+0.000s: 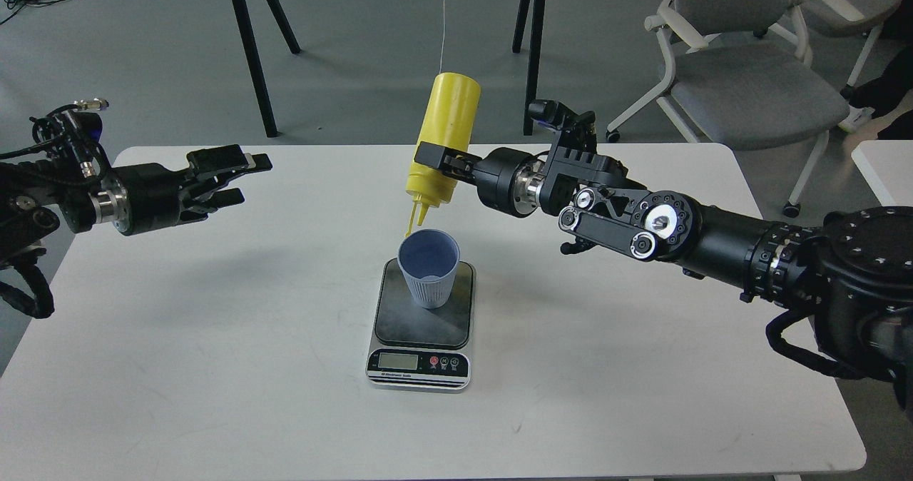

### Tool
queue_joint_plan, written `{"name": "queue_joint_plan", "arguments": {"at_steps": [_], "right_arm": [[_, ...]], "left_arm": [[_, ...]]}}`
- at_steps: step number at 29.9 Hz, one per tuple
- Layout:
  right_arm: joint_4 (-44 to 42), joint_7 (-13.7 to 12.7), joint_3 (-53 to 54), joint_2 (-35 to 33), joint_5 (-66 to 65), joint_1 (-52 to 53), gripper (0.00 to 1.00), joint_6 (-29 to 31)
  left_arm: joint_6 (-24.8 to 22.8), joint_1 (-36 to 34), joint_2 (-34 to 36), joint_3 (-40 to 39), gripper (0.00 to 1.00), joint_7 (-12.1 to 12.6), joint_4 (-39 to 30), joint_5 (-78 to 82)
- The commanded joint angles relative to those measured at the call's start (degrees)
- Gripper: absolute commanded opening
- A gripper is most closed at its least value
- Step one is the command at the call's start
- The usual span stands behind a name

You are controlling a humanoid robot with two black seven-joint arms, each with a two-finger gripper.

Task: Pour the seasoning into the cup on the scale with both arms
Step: 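Turn the bottle upright and carry it back away from the cup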

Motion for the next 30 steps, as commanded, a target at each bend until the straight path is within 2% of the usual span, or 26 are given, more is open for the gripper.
{"name": "queue_joint_plan", "arguments": {"at_steps": [1,8,13,16,19,23,27,30], "right_arm": [[-0.11,1.05,6.93,-0.14,0.12,-0.51,0.02,-1.48],[1.12,1.40,33.45,-4.44,2.91,-3.67,0.02,-2.01],[6.55,1.31,48.59,-10.05,20.12,-9.12,0.02,-0.35],[10.86,0.96,54.39,-14.89,31.81,-14.99,0.02,4.83],[13.77,0.17,59.84,-16.40,40.96,-21.59,0.02,8.87],[17.02,-2.81,66.79,-17.63,53.17,-32.04,0.02,16.08],[20.27,-5.62,68.47,-17.63,62.15,-40.92,0.02,22.23],[23.61,-6.24,68.47,-17.11,66.64,-47.43,0.02,25.32]], "left_arm": [[0.00,0.00,0.00,-0.03,0.99,0.00,0.00,0.00],[0.00,0.00,-0.09,-0.03,0.99,0.00,0.00,0.00],[0.00,0.09,0.17,0.06,0.99,0.00,0.00,0.00],[0.00,0.09,0.26,0.06,0.99,0.00,0.00,0.00],[0.00,0.09,0.17,0.06,0.99,0.00,0.00,0.09],[0.00,0.26,0.08,0.06,0.99,0.00,0.00,0.09],[0.00,0.26,-0.09,0.06,0.99,0.00,0.00,0.09],[0.00,0.35,-0.09,0.15,0.99,0.00,0.00,0.09]]}}
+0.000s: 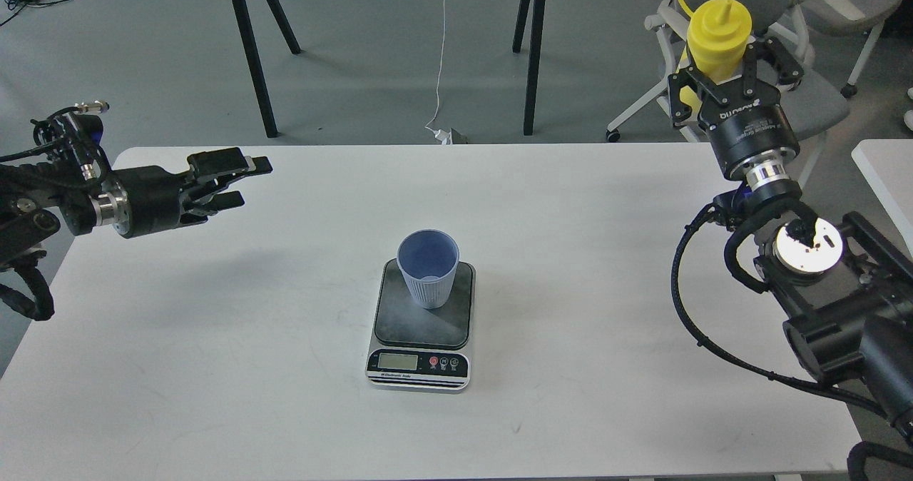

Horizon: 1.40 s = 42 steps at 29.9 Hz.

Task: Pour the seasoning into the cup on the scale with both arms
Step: 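Turn the bottle upright and carry it back away from the cup, then lower the bottle onto the table and release it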

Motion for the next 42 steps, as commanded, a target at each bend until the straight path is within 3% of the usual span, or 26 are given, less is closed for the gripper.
{"name": "queue_joint_plan", "arguments": {"at_steps": [1,12,29,32,36,40,42], "right_arm": [[4.12,-0.84,0.22,0.56,5.47,-8.14,0.02,4.13],[5.63,-0.76,-4.78,2.93,6.62,-21.43,0.02,5.34],[5.19,-0.49,-12.87,5.39,5.83,-22.67,0.02,5.34],[5.01,-0.49,-13.49,5.83,5.65,-22.67,0.06,5.34],[4.75,0.03,-13.49,6.10,3.81,-22.67,0.22,5.34],[4.31,0.30,-13.49,6.10,3.45,-22.93,0.58,5.34],[4.57,0.30,-13.40,6.10,3.45,-23.28,0.83,5.34]], "left_arm": [[0.00,0.14,-0.02,0.08,0.99,0.00,0.00,0.00],[0.00,0.75,-0.02,0.08,0.99,0.00,0.00,0.08],[0.00,0.93,-0.02,0.08,0.99,0.00,0.00,0.08],[0.00,0.93,-0.02,0.08,0.99,0.00,0.00,0.08],[0.00,0.93,-0.02,0.08,0.99,0.00,0.00,0.08],[0.00,0.93,-0.02,0.08,0.99,0.00,0.00,0.08],[0.00,0.93,-0.02,0.08,0.99,0.00,0.00,0.08]]}}
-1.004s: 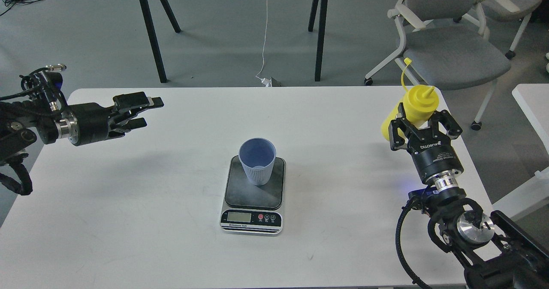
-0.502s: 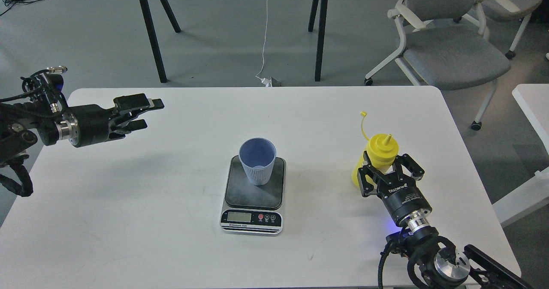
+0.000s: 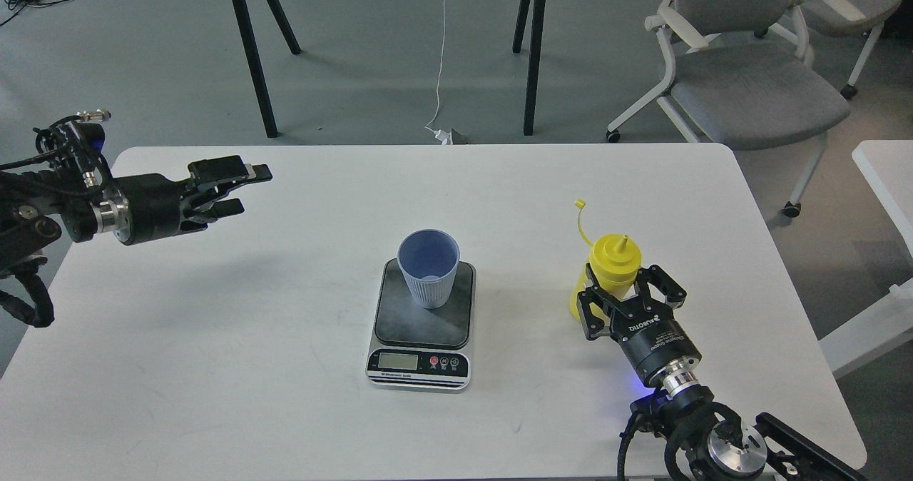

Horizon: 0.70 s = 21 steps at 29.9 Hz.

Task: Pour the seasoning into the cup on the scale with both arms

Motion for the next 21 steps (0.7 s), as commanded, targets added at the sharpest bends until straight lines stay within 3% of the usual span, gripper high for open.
{"name": "queue_joint_plan", "arguments": {"at_steps": [1,10,21], "right_arm": [[0.36,0.04,0.09,0.01,-0.06,-0.65,0.95,-0.01],[1.24,-0.05,0.00,-0.69,-0.23,-3.20,0.99,-0.01],[14.15,0.04,0.88,-9.12,-1.90,-13.39,0.99,-0.01]], "left_arm": [[0.00,0.00,-0.09,-0.09,0.99,0.00,0.00,0.00],[0.00,0.00,-0.18,-0.09,0.99,0.00,0.00,0.00],[0.00,0.00,-0.09,-0.18,0.99,0.00,0.00,-0.09]]}}
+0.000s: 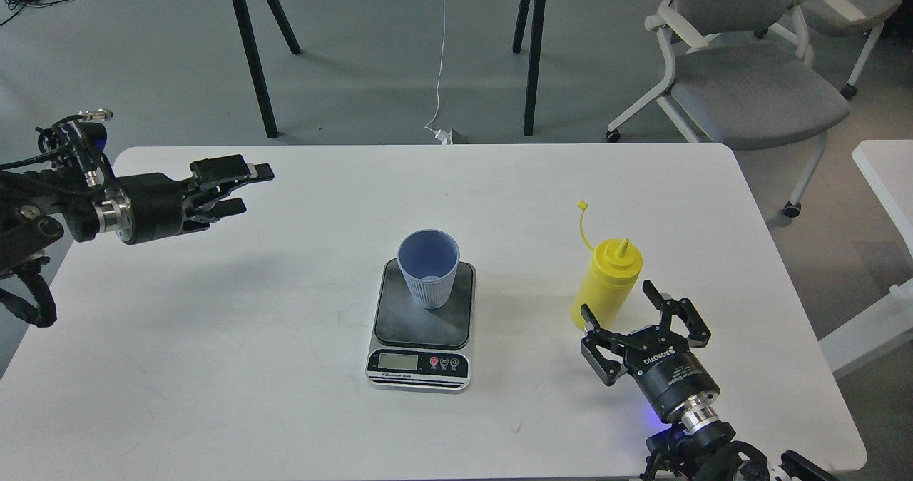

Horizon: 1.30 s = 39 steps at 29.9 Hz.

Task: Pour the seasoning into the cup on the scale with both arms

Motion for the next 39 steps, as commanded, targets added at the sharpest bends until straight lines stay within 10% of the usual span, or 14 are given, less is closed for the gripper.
{"name": "queue_joint_plan", "arguments": {"at_steps": [1,16,39], "right_arm": [[4.13,0.02,0.55,-3.73,-1.04,-4.91,0.99,-0.01],[11.71,2.74,21.45,-20.00,-1.13,-17.06,0.99,-0.01],[-19.41,2.74,1.61,-10.24,-11.76,40.07,0.99,-0.01]], "left_arm": [[0.00,0.00,0.13,0.01,0.99,0.00,0.00,-0.01],[0.00,-0.09,0.22,-2.44,0.99,0.00,0.00,-1.06],[0.00,0.88,-1.27,-6.84,0.99,0.00,0.00,-15.91]]}}
